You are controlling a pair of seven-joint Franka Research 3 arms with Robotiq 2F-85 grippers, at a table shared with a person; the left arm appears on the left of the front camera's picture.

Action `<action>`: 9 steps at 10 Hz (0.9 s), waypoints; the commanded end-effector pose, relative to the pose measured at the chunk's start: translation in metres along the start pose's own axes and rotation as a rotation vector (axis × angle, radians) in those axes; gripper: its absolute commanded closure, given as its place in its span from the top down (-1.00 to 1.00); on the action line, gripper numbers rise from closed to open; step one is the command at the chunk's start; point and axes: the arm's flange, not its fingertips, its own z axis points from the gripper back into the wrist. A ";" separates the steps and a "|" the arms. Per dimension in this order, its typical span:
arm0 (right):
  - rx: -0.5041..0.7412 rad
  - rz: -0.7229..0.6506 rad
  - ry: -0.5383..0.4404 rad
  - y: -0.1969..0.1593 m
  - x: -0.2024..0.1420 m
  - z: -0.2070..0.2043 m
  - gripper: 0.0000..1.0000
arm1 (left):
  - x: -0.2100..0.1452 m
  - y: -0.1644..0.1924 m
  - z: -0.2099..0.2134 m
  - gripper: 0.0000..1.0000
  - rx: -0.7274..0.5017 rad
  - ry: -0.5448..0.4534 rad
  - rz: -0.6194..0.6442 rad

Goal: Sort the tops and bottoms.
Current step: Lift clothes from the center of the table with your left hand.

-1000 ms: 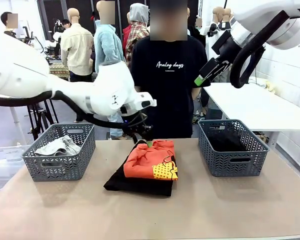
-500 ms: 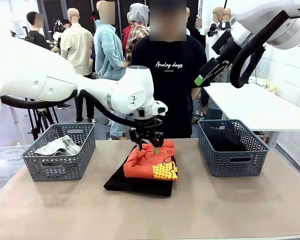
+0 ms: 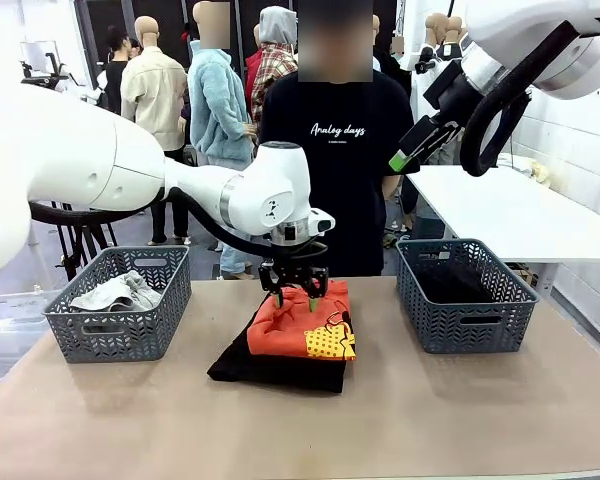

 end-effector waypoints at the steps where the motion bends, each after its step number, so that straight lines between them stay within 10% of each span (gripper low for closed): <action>1: 0.000 0.000 0.001 0.001 -0.001 -0.001 1.00 | 0.000 0.002 -0.002 0.52 -0.007 0.004 0.048; 9: 0.000 0.000 0.001 0.001 -0.001 -0.001 1.00 | -0.003 0.013 -0.014 0.52 -0.037 0.007 0.090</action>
